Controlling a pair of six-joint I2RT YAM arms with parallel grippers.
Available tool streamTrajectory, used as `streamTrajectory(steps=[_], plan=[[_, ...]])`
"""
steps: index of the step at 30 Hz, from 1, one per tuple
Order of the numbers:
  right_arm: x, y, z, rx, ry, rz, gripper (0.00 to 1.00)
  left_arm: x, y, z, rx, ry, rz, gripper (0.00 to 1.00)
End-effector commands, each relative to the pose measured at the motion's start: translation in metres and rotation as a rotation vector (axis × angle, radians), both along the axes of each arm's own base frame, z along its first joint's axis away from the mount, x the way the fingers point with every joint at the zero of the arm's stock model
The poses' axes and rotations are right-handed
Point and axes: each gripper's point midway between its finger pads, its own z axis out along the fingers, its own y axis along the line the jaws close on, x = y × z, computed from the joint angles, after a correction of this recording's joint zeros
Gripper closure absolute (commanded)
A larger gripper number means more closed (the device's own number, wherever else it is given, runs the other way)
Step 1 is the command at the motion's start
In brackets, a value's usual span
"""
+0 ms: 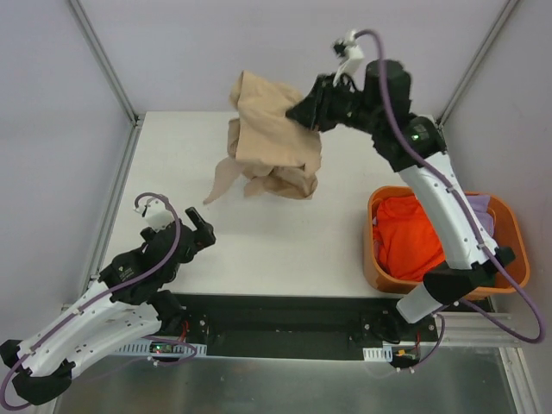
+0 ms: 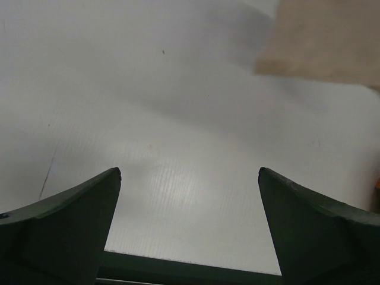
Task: Fold and stack the t-shirts
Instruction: Move the tshirt to the center of the board
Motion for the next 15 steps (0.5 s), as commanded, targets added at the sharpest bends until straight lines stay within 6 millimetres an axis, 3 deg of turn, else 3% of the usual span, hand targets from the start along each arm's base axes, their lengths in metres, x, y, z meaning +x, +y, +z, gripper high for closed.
streamTrajectory(steps=[1,3,4,5,7,12,15], plan=[[0.014,-0.036,-0.085,-0.178,0.060,-0.201,0.63,-0.009,-0.007,-0.007,-0.087,0.007,-0.025,0.01],[0.025,-0.077,-0.145,-0.300,0.157,-0.388,0.40,-0.012,-0.007,-0.012,-0.116,0.007,-0.020,0.01],[0.025,-0.093,-0.163,-0.340,0.184,-0.454,0.28,-0.012,-0.006,-0.015,-0.126,0.009,-0.016,0.01],[0.023,-0.106,-0.179,-0.371,0.200,-0.498,0.20,-0.013,-0.006,-0.016,-0.131,0.009,-0.011,0.01],[0.014,-0.117,-0.187,-0.369,0.173,-0.523,0.04,-0.011,-0.004,-0.018,-0.126,0.009,0.009,0.01],[-0.014,-0.102,-0.218,-0.435,0.155,-0.380,0.04,0.000,-0.005,-0.025,-0.079,0.064,0.070,0.01],[-0.029,-0.076,-0.246,-0.490,0.150,-0.278,0.04,0.017,0.006,-0.033,-0.031,0.149,0.125,0.01]])
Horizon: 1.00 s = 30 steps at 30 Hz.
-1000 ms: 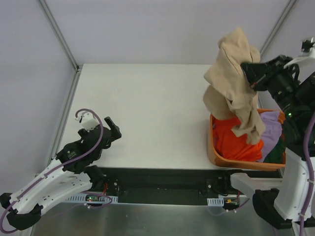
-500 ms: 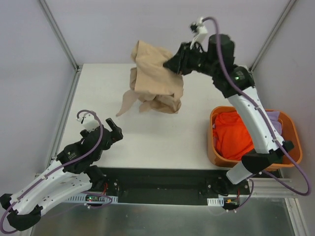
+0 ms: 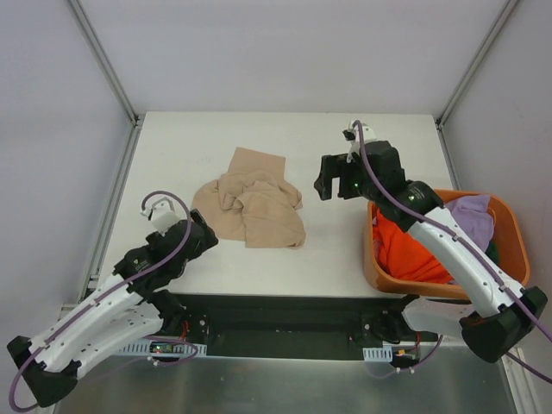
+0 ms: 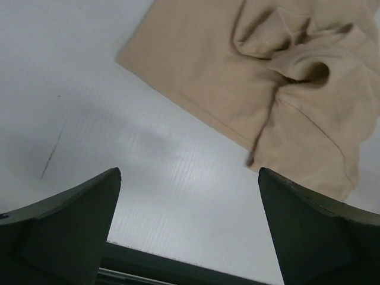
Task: Fold and stack the t-shirts
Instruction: Move the tshirt to the center of the board, then flatten out the tshirt
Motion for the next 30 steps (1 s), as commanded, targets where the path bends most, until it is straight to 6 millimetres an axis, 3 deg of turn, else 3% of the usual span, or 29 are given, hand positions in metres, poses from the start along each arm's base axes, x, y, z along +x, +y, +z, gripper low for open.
streamTrajectory(steps=[1,4,7,11,13,18,24,30], plan=[[-0.011,0.037,-0.018,-0.040,-0.059,0.140,0.04,0.029,0.013,-0.002,0.007,0.091,0.087,0.01],[-0.035,0.085,-0.040,-0.052,-0.064,0.291,0.04,0.052,0.026,-0.021,-0.069,0.163,0.158,0.01],[-0.055,0.132,-0.058,-0.018,0.007,0.334,0.04,0.076,0.025,-0.034,-0.151,0.209,0.119,0.01],[-0.061,0.181,-0.083,-0.134,0.004,0.377,0.04,0.091,0.033,-0.057,-0.149,0.277,0.119,0.03],[-0.060,0.194,-0.091,-0.148,0.044,0.353,0.04,0.094,0.022,-0.065,-0.180,0.301,0.059,0.04],[-0.040,0.220,-0.093,-0.109,-0.014,0.324,0.04,0.084,0.046,-0.103,-0.083,0.404,0.164,0.05],[-0.014,0.242,-0.093,-0.345,-0.169,0.515,0.04,0.085,0.051,-0.124,-0.089,0.494,0.158,0.12],[-0.004,0.267,-0.116,-0.482,-0.221,0.709,0.04,0.091,0.054,-0.133,-0.089,0.514,0.175,0.25]])
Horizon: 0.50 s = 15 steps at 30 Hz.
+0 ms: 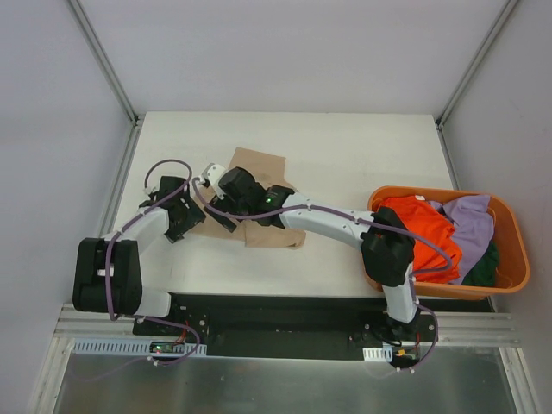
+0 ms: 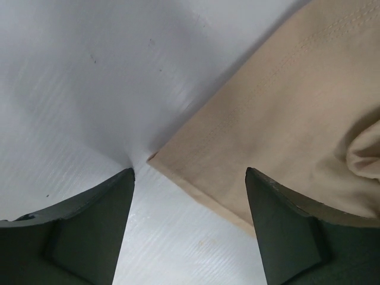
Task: Fold and stack the t-shirts
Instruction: Flatten out the tshirt
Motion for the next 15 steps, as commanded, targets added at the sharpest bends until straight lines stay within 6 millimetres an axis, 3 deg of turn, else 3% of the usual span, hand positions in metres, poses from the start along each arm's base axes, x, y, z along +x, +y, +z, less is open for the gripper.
streamTrajectory(steps=[1,3,4,7,11,15], plan=[[0.013,0.017,-0.007,-0.110,-0.094,0.154,0.04,-0.001,0.001,-0.013,-0.002,0.043,-0.014,0.30],[0.020,0.019,-0.018,-0.141,-0.095,0.165,0.01,-0.002,-0.001,-0.018,-0.008,0.064,-0.025,0.42],[0.023,0.021,-0.022,-0.148,-0.084,0.161,0.01,-0.002,-0.003,-0.020,-0.018,0.069,-0.036,0.52],[0.033,0.019,-0.032,-0.170,-0.067,0.146,0.01,-0.002,-0.008,-0.025,-0.037,0.089,-0.055,0.98],[0.046,0.010,-0.049,-0.175,-0.010,0.085,0.11,-0.004,-0.005,-0.029,-0.026,0.094,-0.056,1.00],[0.057,0.005,-0.053,-0.176,-0.021,0.032,0.19,-0.005,-0.004,-0.027,-0.014,0.069,-0.059,1.00]])
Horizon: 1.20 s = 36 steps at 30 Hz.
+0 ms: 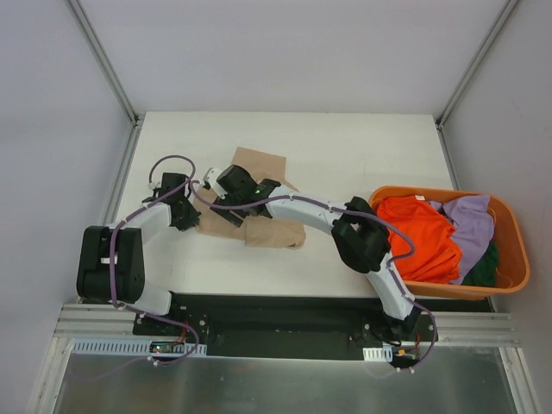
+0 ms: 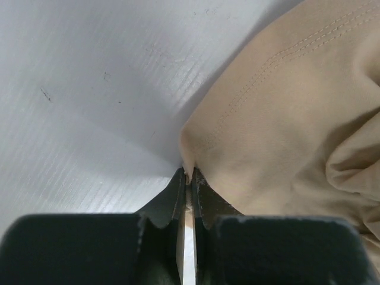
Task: Fold and stack the t-shirts
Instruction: Flatten out the tshirt
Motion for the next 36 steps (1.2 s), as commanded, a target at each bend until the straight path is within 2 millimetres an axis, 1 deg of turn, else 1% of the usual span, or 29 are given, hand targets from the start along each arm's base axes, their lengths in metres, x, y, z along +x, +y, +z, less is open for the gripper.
streamTrajectory(steps=[1,3,5,6,8,10,11,12,14,15,16,17,18,19,21,22,23,25,26,27,29,31,33,34,36], plan=[[0.022,-0.004,0.017,0.023,-0.052,-0.078,0.23,-0.029,0.005,-0.018,0.016,0.083,-0.020,1.00],[0.028,-0.008,0.018,0.019,-0.071,-0.108,0.39,-0.031,0.005,-0.017,0.018,0.070,-0.025,1.00],[0.033,-0.012,0.021,0.021,-0.082,-0.138,0.62,-0.031,0.006,-0.015,0.024,0.056,-0.031,1.00],[0.034,-0.016,0.022,0.016,-0.094,-0.155,0.72,-0.032,0.006,-0.013,0.025,0.048,-0.033,1.00],[0.043,-0.028,0.031,0.009,-0.143,-0.224,0.85,-0.031,0.007,-0.011,0.030,0.035,-0.034,1.00],[0.047,-0.042,0.039,0.007,-0.172,-0.277,0.97,-0.032,0.009,-0.007,0.042,0.021,-0.024,1.00],[0.048,-0.048,0.052,0.032,-0.185,-0.301,1.00,-0.032,0.011,-0.006,0.048,0.014,-0.021,1.00],[0.050,-0.057,0.057,0.040,-0.191,-0.332,1.00,-0.031,0.012,-0.004,0.054,0.002,-0.017,1.00],[0.049,-0.073,0.078,0.094,-0.211,-0.395,1.00,-0.032,0.014,-0.001,0.063,-0.009,-0.014,1.00],[0.045,-0.086,0.081,0.100,-0.214,-0.420,1.00,-0.032,0.014,0.001,0.066,-0.021,-0.013,1.00],[0.043,-0.097,0.095,0.130,-0.232,-0.451,1.00,-0.032,0.015,0.003,0.070,-0.030,-0.011,1.00],[0.038,-0.109,0.101,0.144,-0.239,-0.469,1.00,-0.032,0.016,0.006,0.074,-0.043,-0.006,1.00],[0.033,-0.121,0.114,0.177,-0.251,-0.494,1.00,-0.032,0.018,0.010,0.082,-0.059,0.008,1.00],[0.029,-0.135,0.119,0.196,-0.248,-0.521,1.00,-0.032,0.022,0.012,0.096,-0.072,0.027,1.00],[0.018,-0.160,0.143,0.280,-0.246,-0.571,0.99,-0.030,0.025,0.023,0.107,-0.114,0.039,1.00],[0.013,-0.173,0.148,0.316,-0.240,-0.599,1.00,-0.028,0.023,0.030,0.099,-0.140,0.039,1.00],[0.008,-0.184,0.160,0.352,-0.256,-0.619,1.00,-0.024,0.021,0.040,0.084,-0.174,0.040,1.00],[-0.002,-0.204,0.180,0.395,-0.291,-0.634,1.00,-0.019,0.014,0.071,0.040,-0.262,0.045,1.00],[-0.008,-0.214,0.198,0.436,-0.313,-0.637,1.00,-0.013,0.011,0.098,0.015,-0.342,0.051,1.00],[-0.013,-0.220,0.212,0.460,-0.327,-0.624,0.99,-0.010,0.009,0.124,-0.005,-0.419,0.053,1.00],[-0.023,-0.232,0.240,0.512,-0.352,-0.609,1.00,-0.009,0.006,0.182,-0.036,-0.575,0.058,1.00],[-0.034,-0.239,0.276,0.578,-0.382,-0.564,1.00,-0.015,0.008,0.241,-0.046,-0.732,0.070,1.00],[-0.047,-0.249,0.314,0.653,-0.419,-0.528,1.00,-0.028,0.012,0.297,-0.056,-0.884,0.098,1.00],[-0.054,-0.255,0.333,0.691,-0.439,-0.507,1.00,-0.034,0.014,0.323,-0.059,-0.949,0.112,1.00],[-0.069,-0.266,0.370,0.771,-0.465,-0.471,1.00,-0.049,0.018,0.369,-0.051,-1.059,0.122,1.00]])
